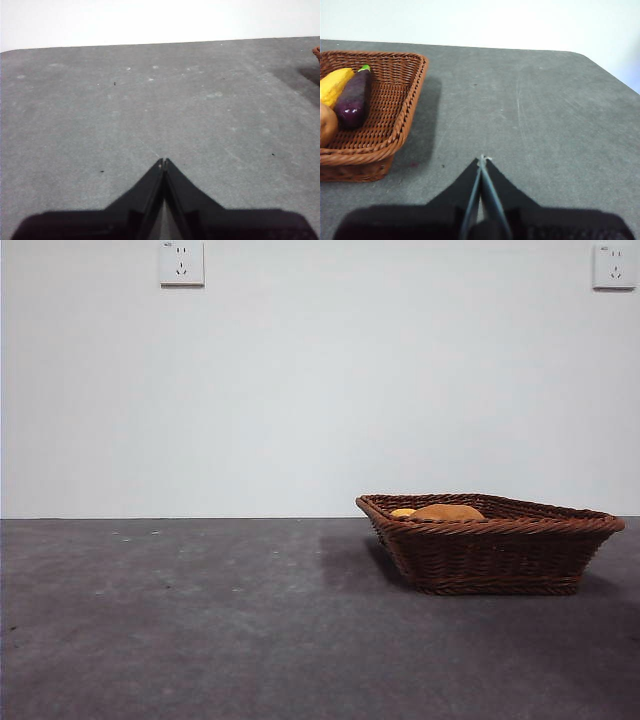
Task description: Help me put the vegetables on the table into the basket
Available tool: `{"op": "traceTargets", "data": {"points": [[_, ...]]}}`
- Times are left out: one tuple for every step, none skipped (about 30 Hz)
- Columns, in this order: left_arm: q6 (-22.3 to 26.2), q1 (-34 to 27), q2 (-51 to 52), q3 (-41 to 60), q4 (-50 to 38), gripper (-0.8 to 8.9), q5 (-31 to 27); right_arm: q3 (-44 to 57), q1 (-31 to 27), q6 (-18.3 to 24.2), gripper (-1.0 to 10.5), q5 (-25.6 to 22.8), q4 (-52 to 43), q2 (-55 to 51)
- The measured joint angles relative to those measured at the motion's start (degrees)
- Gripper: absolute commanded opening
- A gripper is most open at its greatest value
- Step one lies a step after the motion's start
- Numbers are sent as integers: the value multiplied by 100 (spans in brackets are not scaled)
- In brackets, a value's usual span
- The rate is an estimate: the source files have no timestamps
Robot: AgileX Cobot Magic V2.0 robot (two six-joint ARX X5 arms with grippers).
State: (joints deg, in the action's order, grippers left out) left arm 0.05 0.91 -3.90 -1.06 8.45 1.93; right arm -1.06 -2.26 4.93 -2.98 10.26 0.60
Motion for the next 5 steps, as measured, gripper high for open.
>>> {"op": "traceTargets", "data": {"points": [[0, 0, 0, 0, 0, -3, 0, 0, 0, 0, 1, 0, 0, 0], [0, 0, 0, 0, 0, -3, 0, 0, 0, 0, 1, 0, 0, 0], [0, 0, 0, 0, 0, -3, 0, 0, 0, 0, 1, 0, 0, 0], [0, 0, 0, 0, 0, -3, 0, 0, 0, 0, 1, 0, 0, 0], [0, 0, 0, 0, 0, -3, 0, 0, 0, 0, 1, 0, 0, 0]]}}
